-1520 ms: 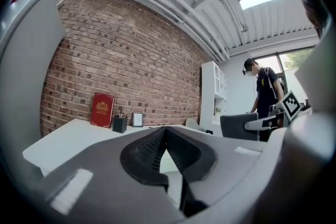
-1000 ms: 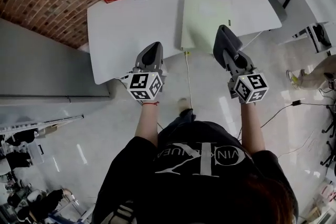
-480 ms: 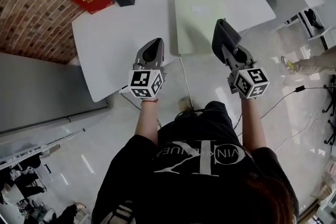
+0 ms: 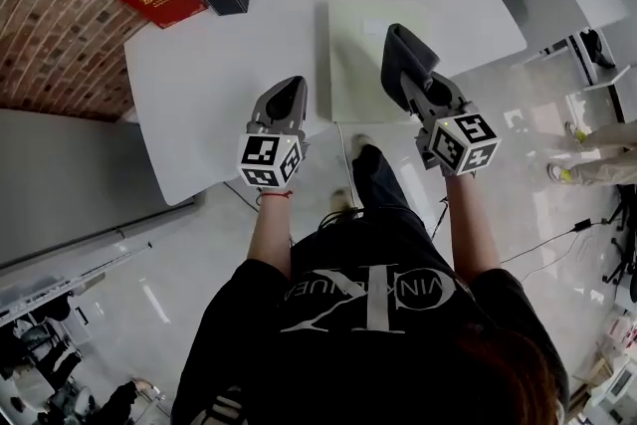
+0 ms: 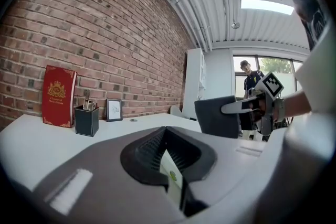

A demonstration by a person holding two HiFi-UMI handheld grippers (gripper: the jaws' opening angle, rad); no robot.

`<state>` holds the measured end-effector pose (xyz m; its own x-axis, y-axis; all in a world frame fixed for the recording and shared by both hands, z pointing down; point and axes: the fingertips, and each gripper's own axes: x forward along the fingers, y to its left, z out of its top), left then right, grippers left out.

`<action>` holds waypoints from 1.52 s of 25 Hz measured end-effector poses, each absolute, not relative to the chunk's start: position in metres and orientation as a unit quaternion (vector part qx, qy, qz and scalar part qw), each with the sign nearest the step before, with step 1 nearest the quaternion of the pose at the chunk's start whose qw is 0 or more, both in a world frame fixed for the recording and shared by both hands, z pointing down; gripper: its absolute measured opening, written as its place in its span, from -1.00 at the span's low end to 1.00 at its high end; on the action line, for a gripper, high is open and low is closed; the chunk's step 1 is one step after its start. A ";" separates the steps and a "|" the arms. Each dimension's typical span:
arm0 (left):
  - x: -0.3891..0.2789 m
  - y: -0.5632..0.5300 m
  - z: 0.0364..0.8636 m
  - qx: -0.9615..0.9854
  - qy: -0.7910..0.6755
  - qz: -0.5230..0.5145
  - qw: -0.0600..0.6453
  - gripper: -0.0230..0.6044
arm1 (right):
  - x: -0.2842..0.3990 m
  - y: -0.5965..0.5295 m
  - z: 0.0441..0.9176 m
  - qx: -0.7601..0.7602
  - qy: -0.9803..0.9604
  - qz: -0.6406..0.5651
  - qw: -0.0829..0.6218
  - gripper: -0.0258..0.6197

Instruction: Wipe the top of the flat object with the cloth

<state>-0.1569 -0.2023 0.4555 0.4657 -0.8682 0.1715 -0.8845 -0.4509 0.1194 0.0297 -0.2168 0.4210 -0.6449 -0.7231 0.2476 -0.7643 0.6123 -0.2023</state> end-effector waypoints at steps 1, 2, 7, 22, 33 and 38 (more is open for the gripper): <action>-0.157 -0.208 0.458 0.850 -0.515 0.048 0.099 -0.89 | 0.023 -0.226 0.423 0.407 -0.898 0.150 0.072 -0.74; -0.158 -0.215 0.461 0.850 -0.515 0.053 0.102 -0.89 | 0.017 -0.235 0.424 0.399 -0.901 0.153 0.075 -0.74; -0.159 -0.247 0.468 0.847 -0.517 0.061 0.109 -0.89 | -0.009 -0.278 0.433 0.362 -0.911 0.175 0.092 -0.74; -0.116 -0.288 0.521 0.874 -0.445 0.123 0.151 -0.89 | -0.075 -0.366 0.472 0.296 -0.902 0.269 0.159 -0.74; -0.093 -0.286 0.558 0.889 -0.379 0.226 0.125 -0.89 | -0.113 -0.396 0.520 0.273 -0.883 0.286 0.254 -0.74; -0.093 -0.287 0.562 0.888 -0.379 0.220 0.138 -0.89 | -0.110 -0.400 0.536 0.262 -0.881 0.259 0.297 -0.74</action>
<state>-0.0931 -0.2872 0.5620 0.6153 -0.6126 0.4960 -0.7342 -0.6745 0.0776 -0.1100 -0.4003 0.5362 -0.6865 -0.3086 0.6584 -0.6154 0.7289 -0.3000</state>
